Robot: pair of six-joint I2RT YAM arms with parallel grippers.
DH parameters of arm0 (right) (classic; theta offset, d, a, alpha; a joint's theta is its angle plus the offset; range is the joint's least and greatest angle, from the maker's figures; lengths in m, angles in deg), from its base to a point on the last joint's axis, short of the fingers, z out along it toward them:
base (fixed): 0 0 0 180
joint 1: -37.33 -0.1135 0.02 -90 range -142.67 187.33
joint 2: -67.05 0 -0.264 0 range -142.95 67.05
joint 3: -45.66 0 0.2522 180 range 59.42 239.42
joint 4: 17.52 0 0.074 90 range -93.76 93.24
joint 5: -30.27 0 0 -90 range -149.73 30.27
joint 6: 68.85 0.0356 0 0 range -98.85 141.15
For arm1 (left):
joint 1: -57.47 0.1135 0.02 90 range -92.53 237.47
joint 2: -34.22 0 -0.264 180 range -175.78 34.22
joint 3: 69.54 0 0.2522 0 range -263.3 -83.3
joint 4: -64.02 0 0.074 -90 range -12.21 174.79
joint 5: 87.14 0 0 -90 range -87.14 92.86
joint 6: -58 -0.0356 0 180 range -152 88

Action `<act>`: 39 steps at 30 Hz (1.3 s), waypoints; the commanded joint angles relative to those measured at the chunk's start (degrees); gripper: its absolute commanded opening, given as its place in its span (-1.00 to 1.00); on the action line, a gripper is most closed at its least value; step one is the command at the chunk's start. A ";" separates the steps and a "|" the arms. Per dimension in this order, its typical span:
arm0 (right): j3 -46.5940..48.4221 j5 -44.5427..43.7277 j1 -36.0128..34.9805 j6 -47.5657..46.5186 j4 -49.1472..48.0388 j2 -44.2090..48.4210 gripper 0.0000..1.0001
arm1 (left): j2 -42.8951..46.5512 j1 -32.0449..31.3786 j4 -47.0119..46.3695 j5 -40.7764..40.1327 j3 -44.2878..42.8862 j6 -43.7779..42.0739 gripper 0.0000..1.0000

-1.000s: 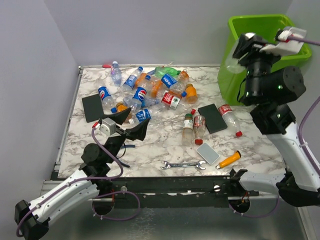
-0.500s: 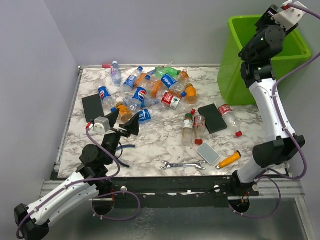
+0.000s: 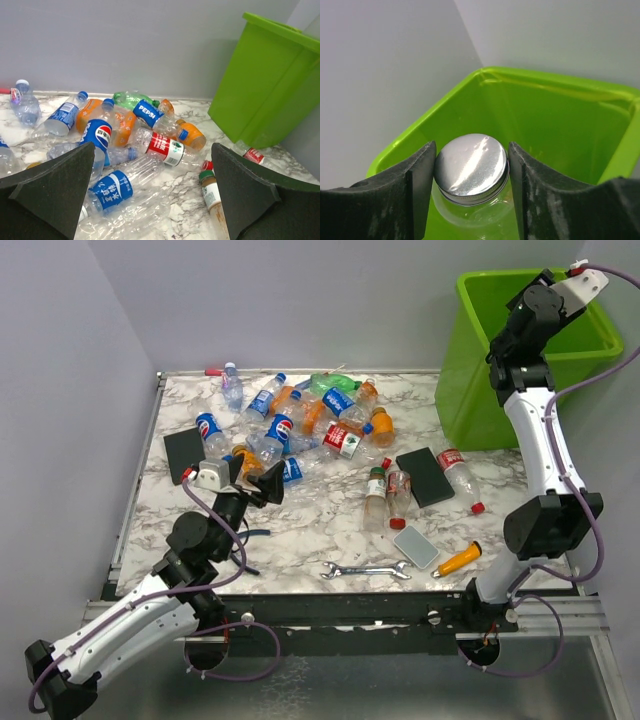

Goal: Put the plastic bottles in the bin
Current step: Place the plastic bottle in the trash bin, then pick up the plastic bottle at the center of the board.

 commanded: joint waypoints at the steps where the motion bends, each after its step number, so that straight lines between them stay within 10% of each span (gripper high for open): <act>1: 4.04 5.01 0.92 2.71 3.44 -1.08 0.28 | -0.16 -0.19 2.90 -0.88 -1.05 0.59 0.98; 16: 3.80 23.17 -1.95 7.09 8.05 9.56 0.89 | -4.17 -0.16 6.44 -3.49 -3.59 1.40 0.98; 22: 0.23 39.67 -14.23 5.22 10.85 16.55 0.95 | -7.92 -0.21 10.24 -4.44 -6.30 2.58 0.98; 28: -17.34 46.79 -28.98 5.28 9.10 24.12 0.95 | -9.96 -0.19 10.93 -2.30 -6.57 3.14 0.99; 39: -56.08 47.47 -30.00 23.15 7.73 35.56 0.99 | -13.72 -0.21 14.08 -1.13 -8.16 2.92 0.98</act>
